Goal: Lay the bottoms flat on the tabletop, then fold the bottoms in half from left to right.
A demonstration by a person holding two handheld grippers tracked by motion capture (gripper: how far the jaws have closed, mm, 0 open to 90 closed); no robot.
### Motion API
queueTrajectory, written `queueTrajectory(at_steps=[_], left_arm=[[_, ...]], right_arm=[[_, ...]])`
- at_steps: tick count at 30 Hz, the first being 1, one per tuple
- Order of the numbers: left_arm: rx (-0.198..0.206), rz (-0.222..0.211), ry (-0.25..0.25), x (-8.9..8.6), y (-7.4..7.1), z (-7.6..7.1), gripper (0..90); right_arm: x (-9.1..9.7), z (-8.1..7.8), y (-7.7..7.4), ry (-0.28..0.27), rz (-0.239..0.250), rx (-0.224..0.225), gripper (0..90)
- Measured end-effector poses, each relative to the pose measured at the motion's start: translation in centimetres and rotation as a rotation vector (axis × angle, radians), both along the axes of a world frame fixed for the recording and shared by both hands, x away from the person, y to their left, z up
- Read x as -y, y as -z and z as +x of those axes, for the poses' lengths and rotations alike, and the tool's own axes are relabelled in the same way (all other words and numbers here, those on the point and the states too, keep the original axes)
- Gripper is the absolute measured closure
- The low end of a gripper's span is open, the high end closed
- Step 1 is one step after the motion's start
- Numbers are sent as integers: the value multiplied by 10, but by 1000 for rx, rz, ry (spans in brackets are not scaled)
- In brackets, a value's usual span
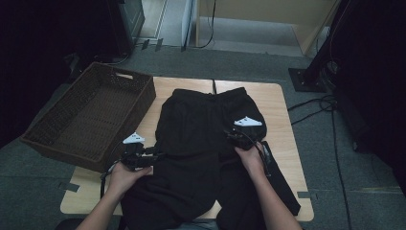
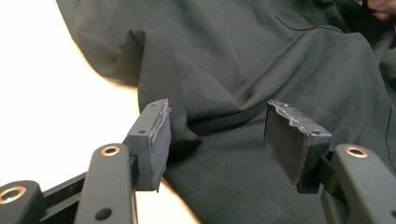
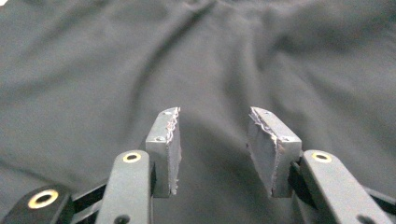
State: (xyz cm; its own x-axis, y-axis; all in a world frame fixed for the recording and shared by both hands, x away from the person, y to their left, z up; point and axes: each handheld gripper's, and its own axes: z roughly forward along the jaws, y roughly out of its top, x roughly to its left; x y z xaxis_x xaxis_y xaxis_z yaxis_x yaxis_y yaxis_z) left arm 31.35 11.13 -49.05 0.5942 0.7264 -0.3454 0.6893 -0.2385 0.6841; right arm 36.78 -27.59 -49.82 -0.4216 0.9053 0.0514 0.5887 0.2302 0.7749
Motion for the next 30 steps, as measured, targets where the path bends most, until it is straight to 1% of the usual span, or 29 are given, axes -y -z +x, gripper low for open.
queueTrajectory(at_steps=[2,3,5,8,9,10,13,15,18,24,26,30], left_arm=[[-5,-1,3,0,0,0,407],[-4,-3,6,1,1,0,407],[-4,-3,8,2,1,-1,407],[-9,3,10,2,3,-3,407],[-11,4,11,1,3,-3,407],[-13,3,10,1,3,-4,407],[-13,0,-1,-1,3,-5,406],[-22,-3,-7,-2,4,-6,405],[-24,5,-10,-4,6,-8,401],[-33,7,-28,-8,10,-11,400],[-37,9,-33,-9,11,-12,400],[-35,15,-39,-11,12,-16,400]], right_arm=[[-10,8,-3,-31,-1,-7,551],[-15,11,-4,-45,4,-25,548],[-25,18,-7,-65,-7,-33,525],[-37,25,-8,-78,15,-43,489],[-40,29,-9,-89,31,-62,480],[-43,32,-9,-91,43,-73,475],[-55,37,-7,-103,59,-78,464],[-64,41,-7,-115,51,-77,454],[-79,46,-6,-131,43,-60,454],[-106,58,-3,-173,56,-76,441],[-117,60,-2,-188,58,-71,431],[-137,63,-1,-218,48,-62,403]])
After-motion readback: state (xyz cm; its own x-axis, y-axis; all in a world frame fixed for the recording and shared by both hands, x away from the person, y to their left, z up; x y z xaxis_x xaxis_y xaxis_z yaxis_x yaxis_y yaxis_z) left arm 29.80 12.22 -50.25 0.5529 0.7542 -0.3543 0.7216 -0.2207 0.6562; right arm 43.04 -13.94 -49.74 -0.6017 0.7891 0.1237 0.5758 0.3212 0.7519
